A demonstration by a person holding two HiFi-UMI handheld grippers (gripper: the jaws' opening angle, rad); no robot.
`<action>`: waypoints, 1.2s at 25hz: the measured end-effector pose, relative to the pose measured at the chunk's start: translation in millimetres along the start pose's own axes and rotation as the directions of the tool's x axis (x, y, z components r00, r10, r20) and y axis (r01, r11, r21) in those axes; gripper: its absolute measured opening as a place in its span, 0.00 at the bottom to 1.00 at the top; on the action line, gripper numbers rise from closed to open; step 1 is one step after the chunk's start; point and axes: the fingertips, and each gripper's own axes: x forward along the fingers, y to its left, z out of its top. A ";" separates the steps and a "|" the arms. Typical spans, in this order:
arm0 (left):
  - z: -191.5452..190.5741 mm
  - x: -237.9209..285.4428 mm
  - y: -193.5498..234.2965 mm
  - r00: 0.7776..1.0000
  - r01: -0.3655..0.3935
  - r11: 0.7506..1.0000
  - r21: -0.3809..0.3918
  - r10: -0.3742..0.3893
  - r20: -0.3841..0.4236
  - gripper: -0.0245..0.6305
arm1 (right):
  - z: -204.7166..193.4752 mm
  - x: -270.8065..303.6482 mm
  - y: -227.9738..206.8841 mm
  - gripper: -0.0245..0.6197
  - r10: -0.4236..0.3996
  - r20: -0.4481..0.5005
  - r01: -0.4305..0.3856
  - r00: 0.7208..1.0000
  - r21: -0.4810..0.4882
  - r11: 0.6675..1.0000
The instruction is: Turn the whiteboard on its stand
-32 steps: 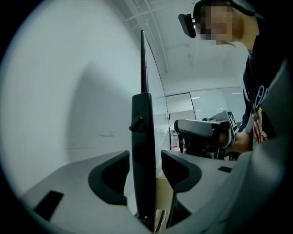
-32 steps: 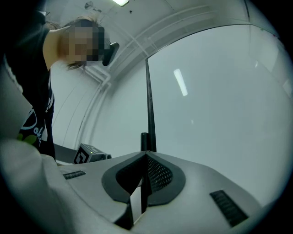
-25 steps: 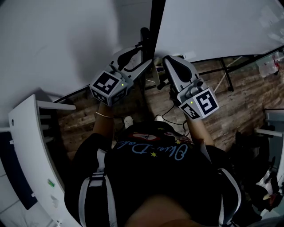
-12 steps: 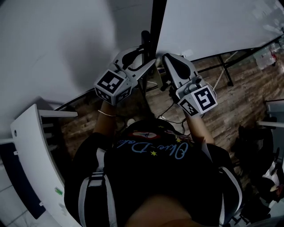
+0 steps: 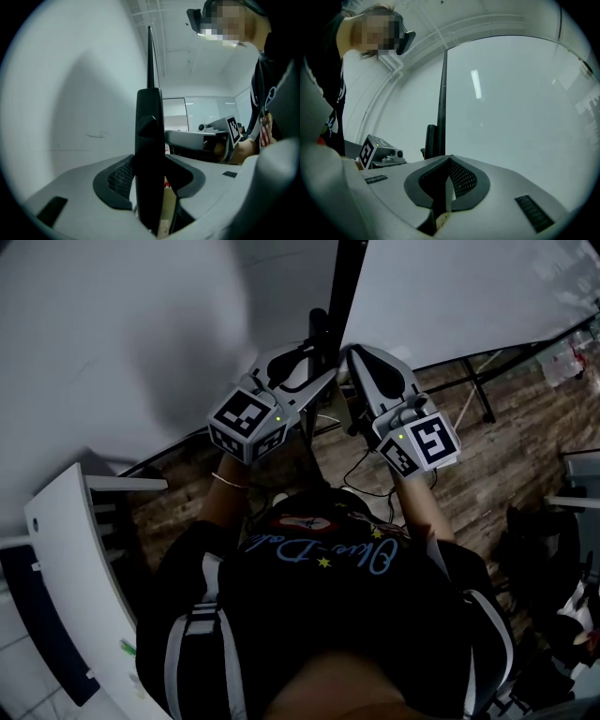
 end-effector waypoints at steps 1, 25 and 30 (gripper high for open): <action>0.7 -0.3 -0.3 1.000 -0.001 1.000 -0.001 0.001 0.003 0.34 | -0.3 0.8 -0.3 0.06 -0.002 0.000 0.002 1.000 0.000 1.000; 2.4 -4.2 -3.4 1.000 0.001 1.000 -0.020 -0.002 -0.021 0.34 | -0.5 2.5 -2.7 0.06 -0.017 -0.007 0.017 1.000 -0.027 1.000; 4.1 -6.0 -4.6 1.000 0.006 1.000 -0.018 -0.007 -0.029 0.34 | 1.3 2.5 -1.8 0.06 -0.019 -0.007 0.019 1.000 -0.030 0.999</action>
